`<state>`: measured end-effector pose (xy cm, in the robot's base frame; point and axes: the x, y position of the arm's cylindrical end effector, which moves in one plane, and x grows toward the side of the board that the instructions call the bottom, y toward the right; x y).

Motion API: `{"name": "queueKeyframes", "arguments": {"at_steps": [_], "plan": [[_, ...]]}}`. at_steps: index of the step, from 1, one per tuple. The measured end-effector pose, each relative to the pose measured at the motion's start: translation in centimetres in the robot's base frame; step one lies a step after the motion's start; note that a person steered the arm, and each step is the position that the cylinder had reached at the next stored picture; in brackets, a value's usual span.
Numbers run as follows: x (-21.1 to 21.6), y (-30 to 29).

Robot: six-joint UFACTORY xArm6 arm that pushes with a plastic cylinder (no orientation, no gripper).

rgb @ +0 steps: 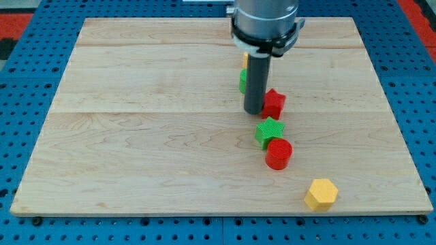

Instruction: Push the yellow hexagon close to the red circle

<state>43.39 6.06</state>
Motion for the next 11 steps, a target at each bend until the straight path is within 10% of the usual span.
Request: {"name": "queueKeyframes", "arguments": {"at_steps": [7, 9, 11], "plan": [[7.4, 6.2], [2.2, 20.3], [12.1, 27.4]]}}
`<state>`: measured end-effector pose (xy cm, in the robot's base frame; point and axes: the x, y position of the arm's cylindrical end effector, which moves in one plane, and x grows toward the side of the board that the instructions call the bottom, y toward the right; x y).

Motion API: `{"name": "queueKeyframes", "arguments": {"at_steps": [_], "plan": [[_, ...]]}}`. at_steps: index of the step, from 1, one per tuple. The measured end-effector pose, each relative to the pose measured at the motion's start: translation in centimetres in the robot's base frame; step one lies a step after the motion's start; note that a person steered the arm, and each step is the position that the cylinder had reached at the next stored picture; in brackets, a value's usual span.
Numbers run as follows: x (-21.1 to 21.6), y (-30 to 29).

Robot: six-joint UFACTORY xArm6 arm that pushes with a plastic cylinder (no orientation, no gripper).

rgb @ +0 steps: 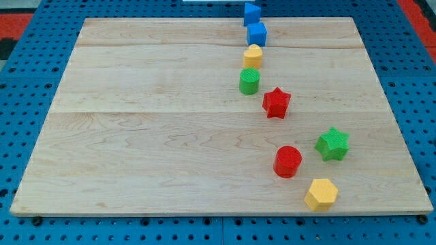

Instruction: Push the yellow hexagon close to the red circle

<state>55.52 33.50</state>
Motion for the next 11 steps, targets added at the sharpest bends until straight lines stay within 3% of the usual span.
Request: {"name": "queueKeyframes", "arguments": {"at_steps": [1, 2, 6, 7, 9, 11], "plan": [[6.3, -5.8], [6.3, -6.5], [6.2, -22.7], [4.6, -23.7], [6.3, -30.4], [2.9, -28.9]]}}
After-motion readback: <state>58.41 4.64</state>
